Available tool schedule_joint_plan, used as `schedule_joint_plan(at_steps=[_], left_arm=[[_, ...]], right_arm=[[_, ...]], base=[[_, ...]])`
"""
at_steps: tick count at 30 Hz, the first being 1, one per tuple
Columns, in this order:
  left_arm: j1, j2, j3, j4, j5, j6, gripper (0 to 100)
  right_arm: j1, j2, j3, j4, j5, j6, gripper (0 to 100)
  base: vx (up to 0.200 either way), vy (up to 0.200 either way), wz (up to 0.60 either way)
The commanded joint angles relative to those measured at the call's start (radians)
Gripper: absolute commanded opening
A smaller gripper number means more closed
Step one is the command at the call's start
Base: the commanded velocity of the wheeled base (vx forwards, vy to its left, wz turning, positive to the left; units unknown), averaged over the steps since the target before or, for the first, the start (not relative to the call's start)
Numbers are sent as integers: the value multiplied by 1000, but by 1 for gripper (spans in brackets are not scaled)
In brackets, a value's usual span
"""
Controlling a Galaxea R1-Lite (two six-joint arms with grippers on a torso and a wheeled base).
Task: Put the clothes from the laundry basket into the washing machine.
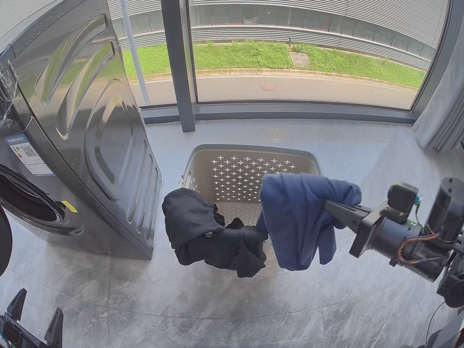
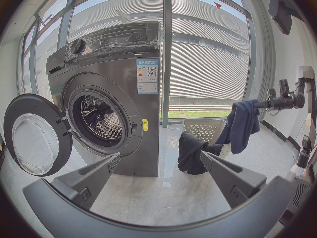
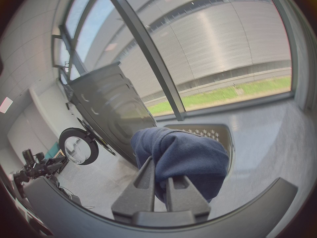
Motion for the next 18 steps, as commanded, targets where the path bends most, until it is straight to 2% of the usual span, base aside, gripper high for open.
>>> schedule_joint_plan(at_steps=[1,8,9,14,18], left_arm=[[0,-16,18,0,2,5,100],[0,-16,18,-2,0,-4,100],[0,-16,18,-2,-1,-4,100],[0,-16,18,0,-1,-4,100],[0,-16,18,0,-1,-4,100]], right_arm=[[-19,-176,-24,-3,32,-60,0],[-4,-197,-29,8,40,-67,0],[-4,-196,-53,8,45,-71,0],[-28,-197,-73,22,89,-100,0],[-19,-196,-67,23,92,-102,0]], base=[[0,0,0],[0,0,0],[0,0,0],[-200,0,0],[-200,0,0]])
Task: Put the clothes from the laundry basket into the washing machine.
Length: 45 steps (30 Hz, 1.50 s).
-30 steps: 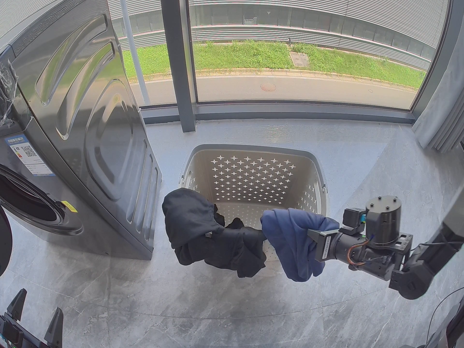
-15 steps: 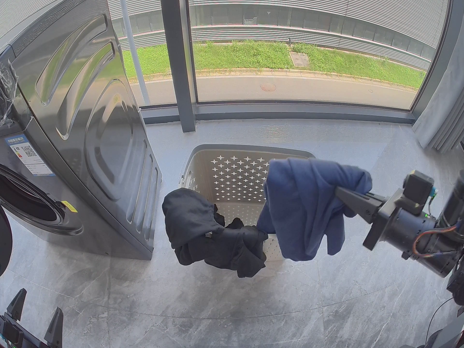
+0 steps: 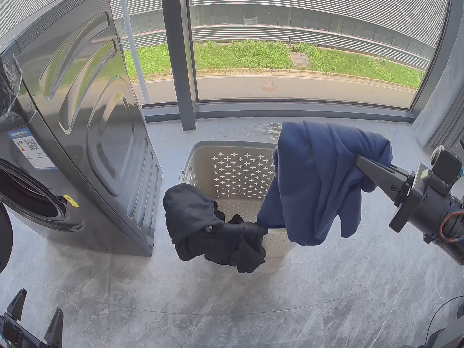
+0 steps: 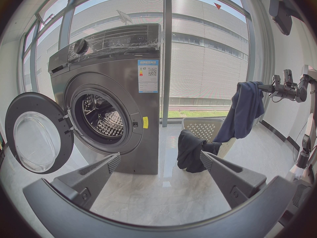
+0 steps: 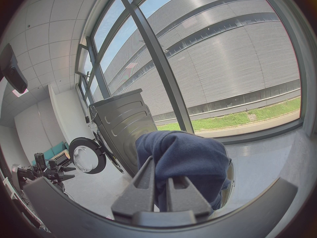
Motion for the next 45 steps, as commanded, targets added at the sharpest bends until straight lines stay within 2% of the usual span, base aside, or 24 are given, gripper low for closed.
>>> schedule_joint_plan(at_steps=[1,9,15,45], left_arm=[[0,-17,18,0,0,-1,100],[0,-17,18,0,1,-7,100],[0,-17,18,0,1,-7,100],[0,-17,18,0,1,-12,100]], right_arm=[[6,-6,1,0,-3,0,0],[6,10,10,0,-5,5,0],[7,24,13,-2,-3,6,0],[9,36,19,-14,6,8,0]], base=[[-200,0,0],[-200,0,0],[0,0,0],[0,200,0]])
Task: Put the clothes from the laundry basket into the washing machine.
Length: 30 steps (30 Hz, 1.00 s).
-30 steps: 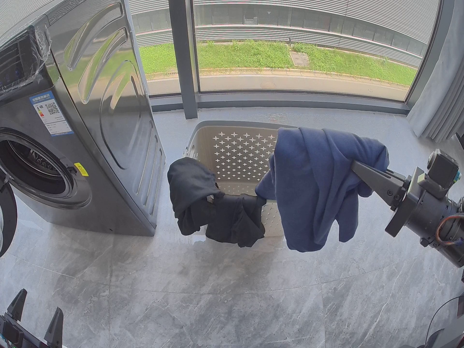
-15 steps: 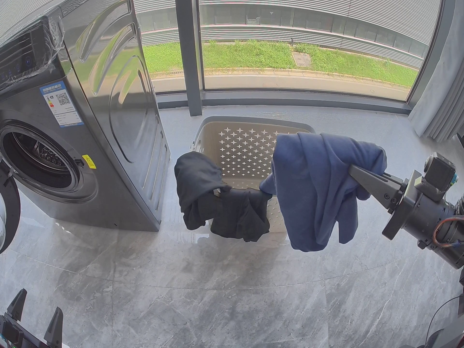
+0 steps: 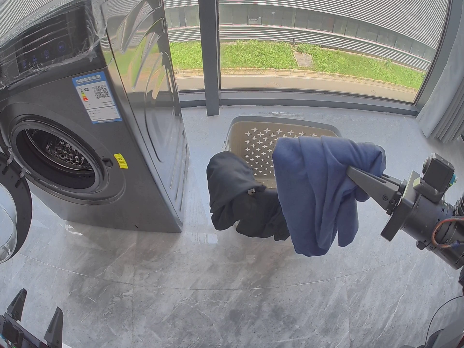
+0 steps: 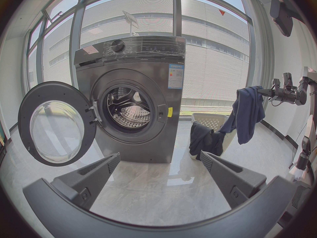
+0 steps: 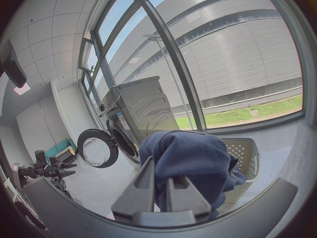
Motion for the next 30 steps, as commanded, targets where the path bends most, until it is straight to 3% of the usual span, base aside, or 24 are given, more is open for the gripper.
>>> schedule_joint_plan(at_steps=[1,18,27,30], left_arm=[[0,-16,18,0,0,0,100],[0,-16,18,0,0,0,100],[0,-16,18,0,0,-3,100],[0,-16,18,0,1,-4,100]], right_arm=[[0,7,-3,-3,0,0,0],[14,7,-31,-22,0,14,0],[14,7,-36,-23,0,15,0],[13,7,-36,-23,0,17,0]], base=[[0,200,0],[0,200,0],[0,0,0],[-200,0,0]])
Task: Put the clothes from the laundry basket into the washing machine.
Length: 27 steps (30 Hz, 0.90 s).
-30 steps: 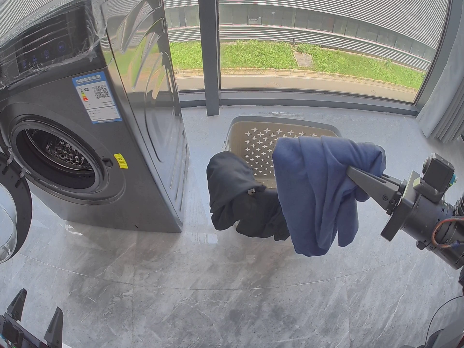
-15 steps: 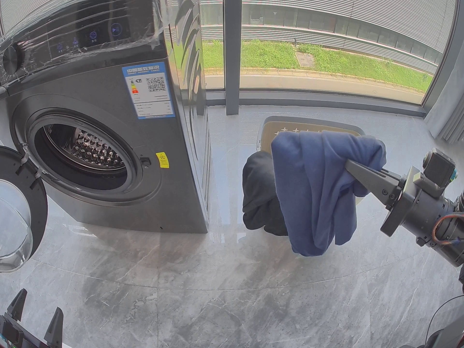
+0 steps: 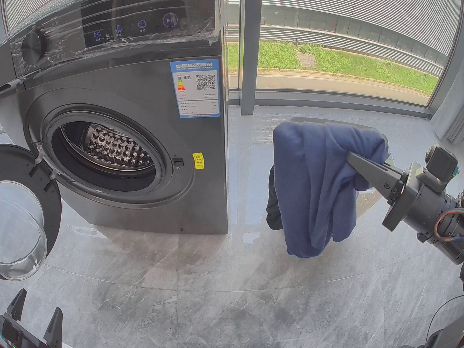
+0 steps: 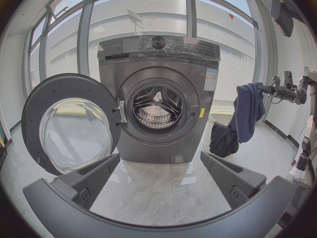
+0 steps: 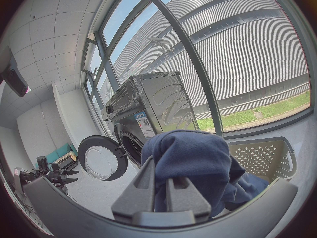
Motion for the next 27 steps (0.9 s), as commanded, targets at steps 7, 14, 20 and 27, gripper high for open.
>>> schedule_joint_plan(at_steps=[7,14,20,27], left_arm=[[1,-16,18,0,0,1,100],[1,-16,18,0,0,-1,100],[1,-16,18,0,-1,2,100],[1,-16,18,0,-1,2,100]], right_arm=[[-2,4,1,3,-1,8,0],[-8,11,2,3,-3,9,0],[-8,17,2,2,-3,11,0],[-8,17,1,2,-6,15,0]], base=[[-200,0,0],[-143,0,0],[0,67,0],[0,200,0]])
